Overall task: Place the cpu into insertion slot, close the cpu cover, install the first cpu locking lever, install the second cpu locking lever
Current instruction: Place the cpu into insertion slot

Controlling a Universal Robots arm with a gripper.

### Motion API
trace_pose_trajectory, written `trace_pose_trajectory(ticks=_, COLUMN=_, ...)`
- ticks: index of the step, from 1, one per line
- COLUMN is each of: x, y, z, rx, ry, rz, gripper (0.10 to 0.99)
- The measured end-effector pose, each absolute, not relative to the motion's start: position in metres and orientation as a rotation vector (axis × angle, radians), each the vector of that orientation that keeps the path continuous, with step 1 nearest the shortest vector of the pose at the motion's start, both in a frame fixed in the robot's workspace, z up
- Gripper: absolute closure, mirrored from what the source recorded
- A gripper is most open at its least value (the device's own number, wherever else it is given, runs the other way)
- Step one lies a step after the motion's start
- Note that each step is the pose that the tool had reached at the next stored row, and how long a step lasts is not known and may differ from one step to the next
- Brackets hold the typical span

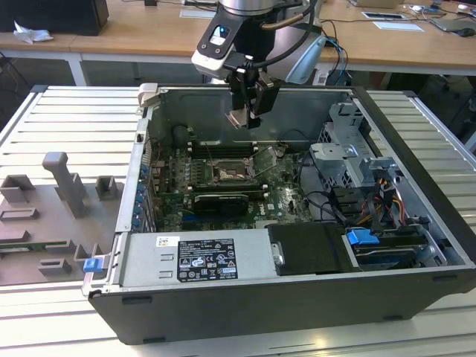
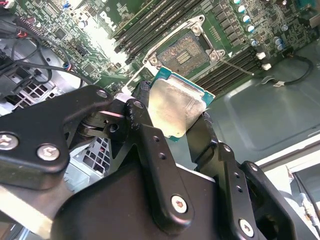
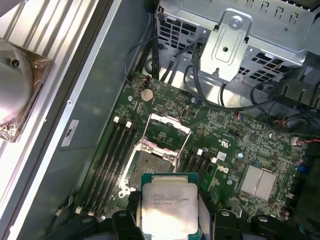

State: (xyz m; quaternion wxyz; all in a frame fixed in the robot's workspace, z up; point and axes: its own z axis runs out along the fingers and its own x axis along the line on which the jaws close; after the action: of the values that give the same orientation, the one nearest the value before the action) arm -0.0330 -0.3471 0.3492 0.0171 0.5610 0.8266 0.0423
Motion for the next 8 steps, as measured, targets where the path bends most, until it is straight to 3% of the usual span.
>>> trace_pose_trajectory(ticks=8, x=-0.0330, y=-0.3471, z=0.3488, rx=1.772, ry=2.548, rz=0.131, gripper=0.545)
